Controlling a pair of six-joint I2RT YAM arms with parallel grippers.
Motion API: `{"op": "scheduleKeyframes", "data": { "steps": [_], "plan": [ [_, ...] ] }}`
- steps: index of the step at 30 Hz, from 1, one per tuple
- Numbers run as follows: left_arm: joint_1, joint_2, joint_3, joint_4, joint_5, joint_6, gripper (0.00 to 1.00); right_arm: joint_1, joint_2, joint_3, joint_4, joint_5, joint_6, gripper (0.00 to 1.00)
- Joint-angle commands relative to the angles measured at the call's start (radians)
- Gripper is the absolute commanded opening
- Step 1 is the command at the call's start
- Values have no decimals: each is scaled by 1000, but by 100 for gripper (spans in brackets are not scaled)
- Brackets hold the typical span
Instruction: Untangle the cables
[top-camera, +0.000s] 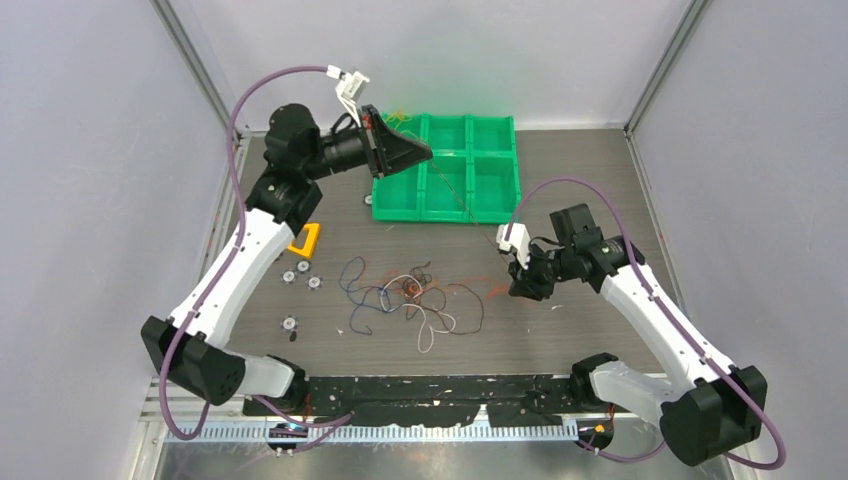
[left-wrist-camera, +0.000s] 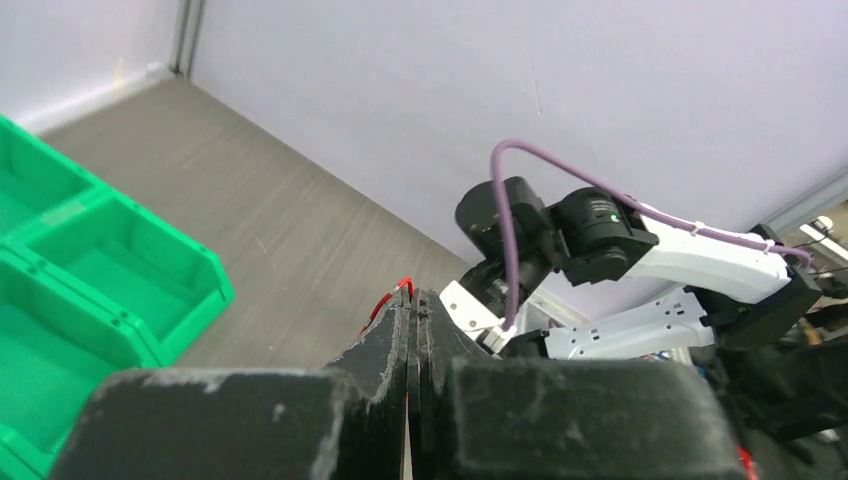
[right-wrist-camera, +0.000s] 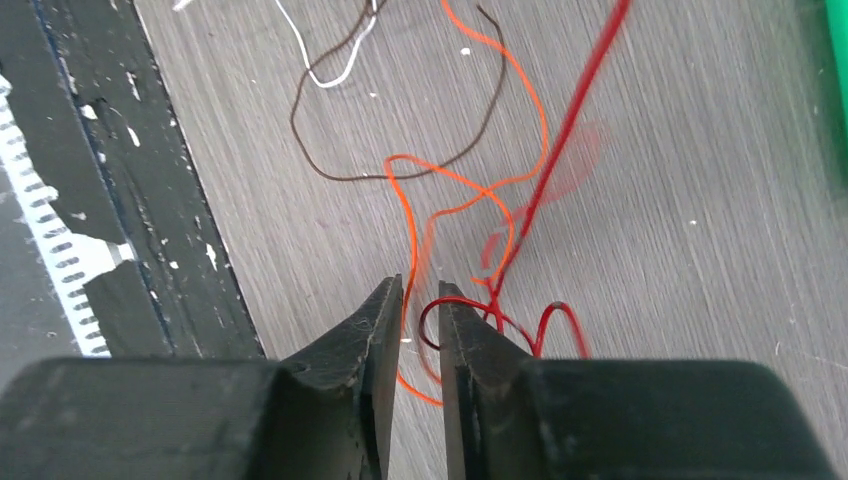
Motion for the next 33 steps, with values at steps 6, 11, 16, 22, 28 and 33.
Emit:
{"op": "scheduleKeyframes", "data": {
  "steps": [6,11,16,22,28,33],
  "plan": [
    [33,32,268,-40,-160,199,0,-90,59,-54,-14,123,-123,28],
    [77,118,450,-81,-182,188,0,-169,84,-83,-18,148,-166,45],
    [79,169,491,-49,-171,181,0,-213,91,-50,-29,101,-161,72],
    [80,247,526,1,-232,274,0,-220,101,38,-24,28,-40,93],
    [82,367,660,-1,-279,316,0,-230,89,83,-22,-35,41,100],
    [82,448,689,4,-318,289,0,-230,84,91,-18,-47,74,98]
  ]
}}
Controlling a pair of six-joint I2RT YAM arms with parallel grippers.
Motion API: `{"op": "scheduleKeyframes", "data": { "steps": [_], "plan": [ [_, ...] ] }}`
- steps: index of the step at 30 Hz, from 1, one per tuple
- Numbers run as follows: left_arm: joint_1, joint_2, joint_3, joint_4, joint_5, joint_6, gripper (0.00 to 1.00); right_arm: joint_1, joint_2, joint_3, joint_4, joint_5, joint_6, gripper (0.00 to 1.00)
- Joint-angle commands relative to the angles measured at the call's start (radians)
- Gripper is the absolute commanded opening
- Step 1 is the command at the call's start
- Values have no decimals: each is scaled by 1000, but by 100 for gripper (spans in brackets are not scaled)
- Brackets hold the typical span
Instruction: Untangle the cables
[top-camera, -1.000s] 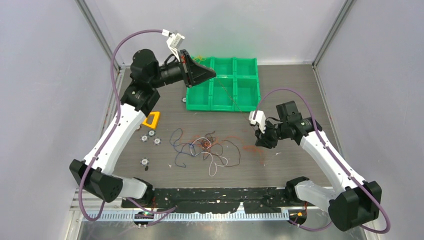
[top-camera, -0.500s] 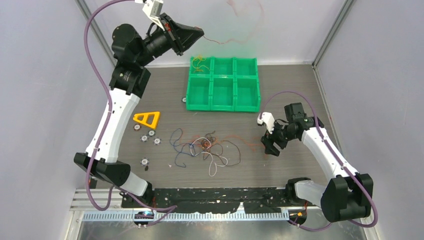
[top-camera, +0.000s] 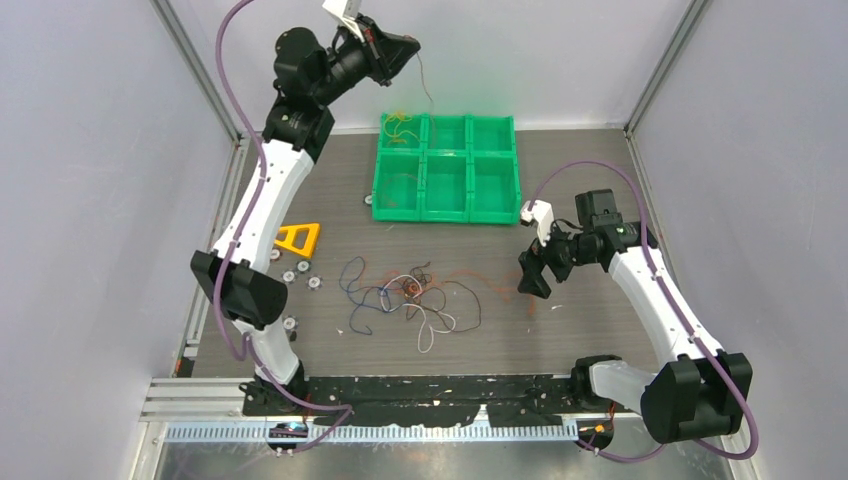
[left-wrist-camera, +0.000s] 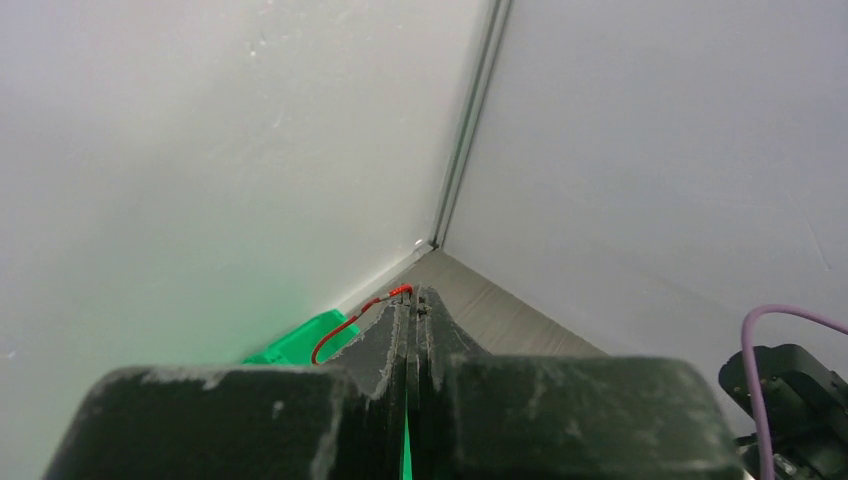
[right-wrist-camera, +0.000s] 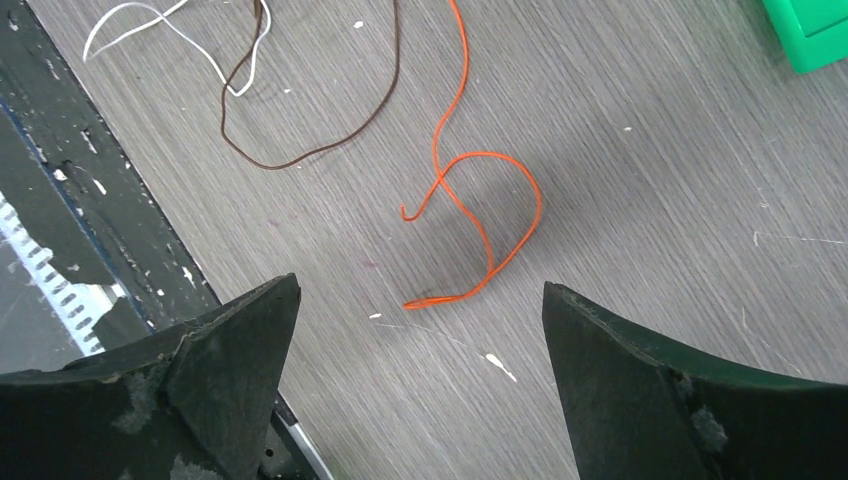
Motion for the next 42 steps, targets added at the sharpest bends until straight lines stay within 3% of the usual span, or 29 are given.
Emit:
{"op": "scheduleKeyframes", "data": {
  "steps": [1,7,16,25,42],
  "plan": [
    [3,35,31,70,-42,-17,0,-5,-17,41,9,-44,55,98],
    [-3,95,15,159,-1,-96,0,-5,-17,40,10,-39,59,97],
    [-4,208,61,369,-36,-102,0,-4,24,57,16,-42,78,97],
    [-5,383,301,383,-131,-20,0,-6,56,64,28,-50,92,97],
    [-4,492,238,411,-162,27,0,-10,95,84,26,-61,96,97]
  ]
}}
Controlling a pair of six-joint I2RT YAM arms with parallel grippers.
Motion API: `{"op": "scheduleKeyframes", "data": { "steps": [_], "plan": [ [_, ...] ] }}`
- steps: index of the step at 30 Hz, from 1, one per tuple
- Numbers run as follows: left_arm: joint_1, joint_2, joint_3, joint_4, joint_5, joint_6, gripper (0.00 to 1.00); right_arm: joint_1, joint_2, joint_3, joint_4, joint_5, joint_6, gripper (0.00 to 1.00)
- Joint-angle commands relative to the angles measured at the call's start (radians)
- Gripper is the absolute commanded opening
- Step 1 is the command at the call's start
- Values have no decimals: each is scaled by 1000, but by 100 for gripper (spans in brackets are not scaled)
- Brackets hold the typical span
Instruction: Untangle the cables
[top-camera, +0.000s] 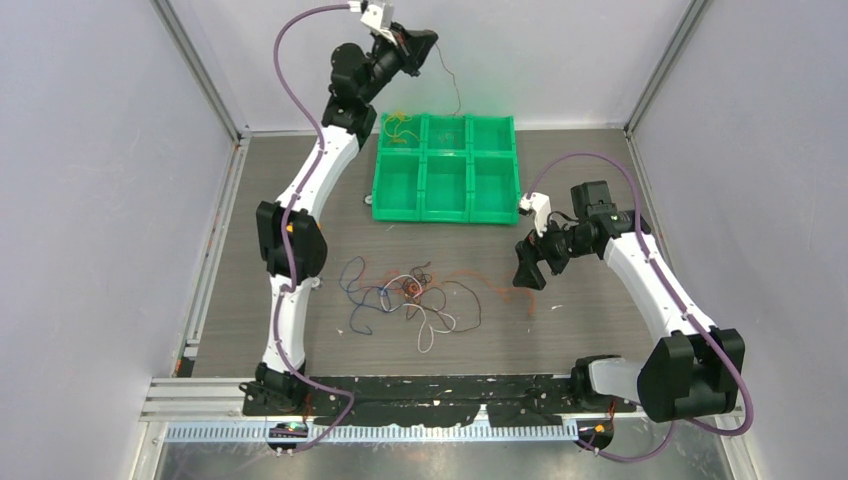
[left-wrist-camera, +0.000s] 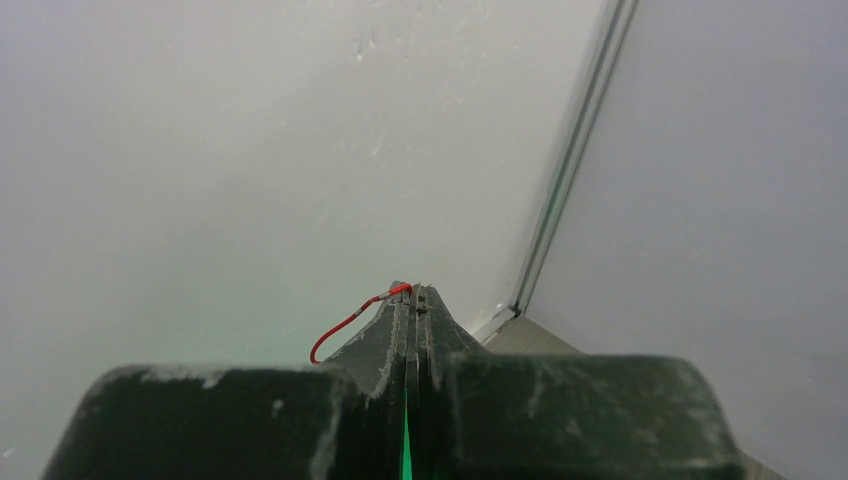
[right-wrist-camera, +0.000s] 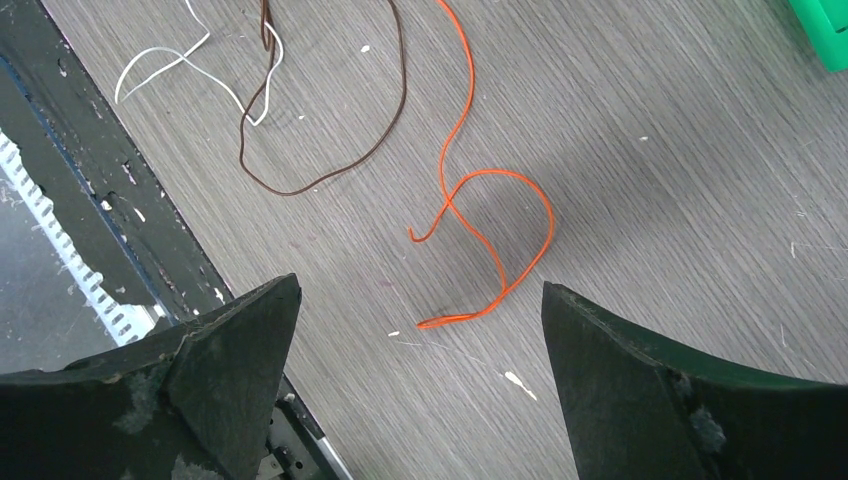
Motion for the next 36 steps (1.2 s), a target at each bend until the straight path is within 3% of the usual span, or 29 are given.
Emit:
{"op": "scheduleKeyframes", "data": {
  "steps": [1,17,21,25,28,32,36],
  "plan": [
    [-1,28,-19,51,-49,50,0,-7,1,36,15,-21,4,97],
    [-54,176,2,-398,-191,227,0,-32,22,19,5,-16,-17,97],
    [-59,234,57,-459,-203,216,12,-35,32,14,5,-18,-17,97],
    [-59,256,82,-447,-160,207,16,-39,31,10,3,-18,-17,97],
    [-60,239,87,-460,-151,225,35,-42,28,16,-7,-18,-17,97],
    [-46,148,40,-420,-140,244,72,-42,17,25,-20,-21,-12,97],
    [-41,61,70,-479,-148,341,99,-42,7,37,-15,-36,16,97]
  ]
}}
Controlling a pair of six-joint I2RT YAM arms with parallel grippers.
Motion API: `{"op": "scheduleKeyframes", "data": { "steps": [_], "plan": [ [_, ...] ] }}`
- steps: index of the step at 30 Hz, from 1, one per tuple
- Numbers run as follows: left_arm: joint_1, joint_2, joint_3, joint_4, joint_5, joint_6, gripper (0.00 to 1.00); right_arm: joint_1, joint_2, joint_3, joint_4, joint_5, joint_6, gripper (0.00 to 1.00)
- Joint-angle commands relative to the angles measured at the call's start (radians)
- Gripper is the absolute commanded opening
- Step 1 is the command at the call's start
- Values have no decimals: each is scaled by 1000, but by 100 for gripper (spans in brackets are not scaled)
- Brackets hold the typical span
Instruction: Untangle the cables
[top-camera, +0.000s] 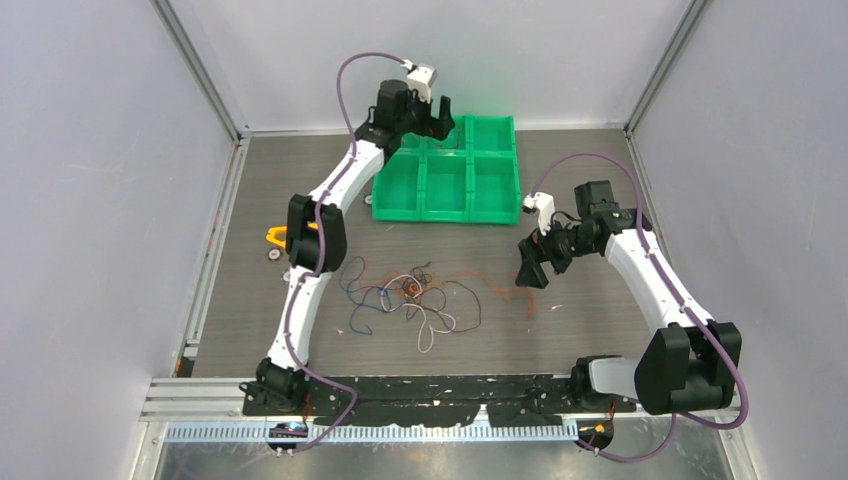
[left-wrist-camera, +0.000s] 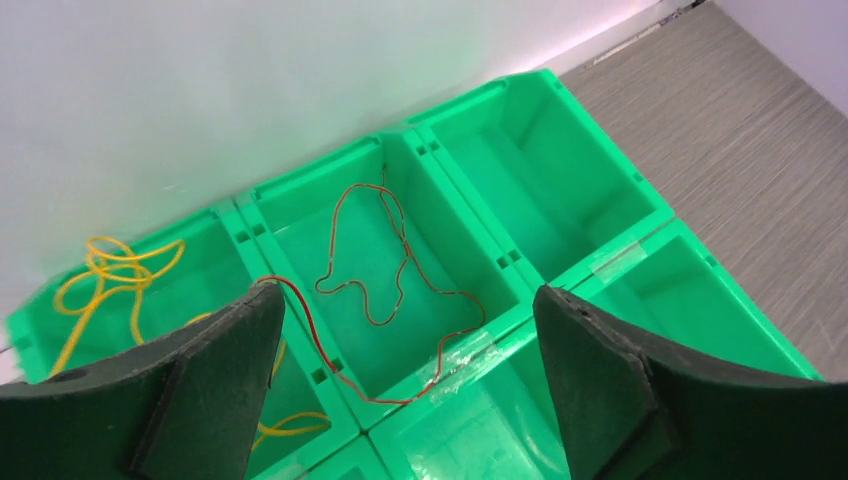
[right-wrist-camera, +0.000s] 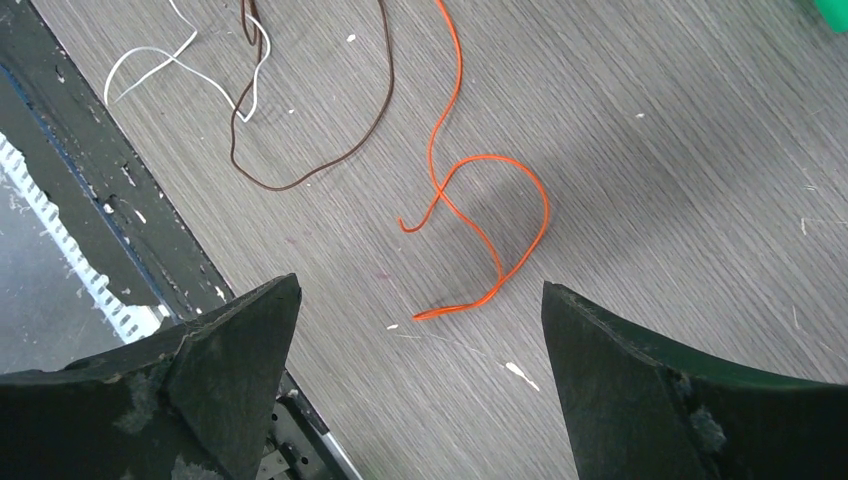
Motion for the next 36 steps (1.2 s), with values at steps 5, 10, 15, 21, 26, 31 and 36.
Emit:
{"op": "scheduleKeyframes", "data": {
  "steps": [5,10,15,21,26,31,36],
  "plan": [
    [44,-324,-35,-115,54,80,99,-5,-28,95,55,-21,117,97],
    [90,-506,-174,-241,88,24,100,-4,-26,190,159,19,221,97],
    [146,-705,-360,-372,189,-24,100,70,57,346,359,124,368,98],
    [165,-852,-529,-537,161,77,100,267,363,630,479,396,402,91],
    [247,-964,-767,-420,333,-93,100,346,648,943,471,461,477,82],
    [302,-1064,-952,-309,351,-170,100,410,952,1276,476,606,448,79],
    [357,-1127,-1070,-277,402,-242,100,463,1083,1345,648,724,385,72]
  ]
}}
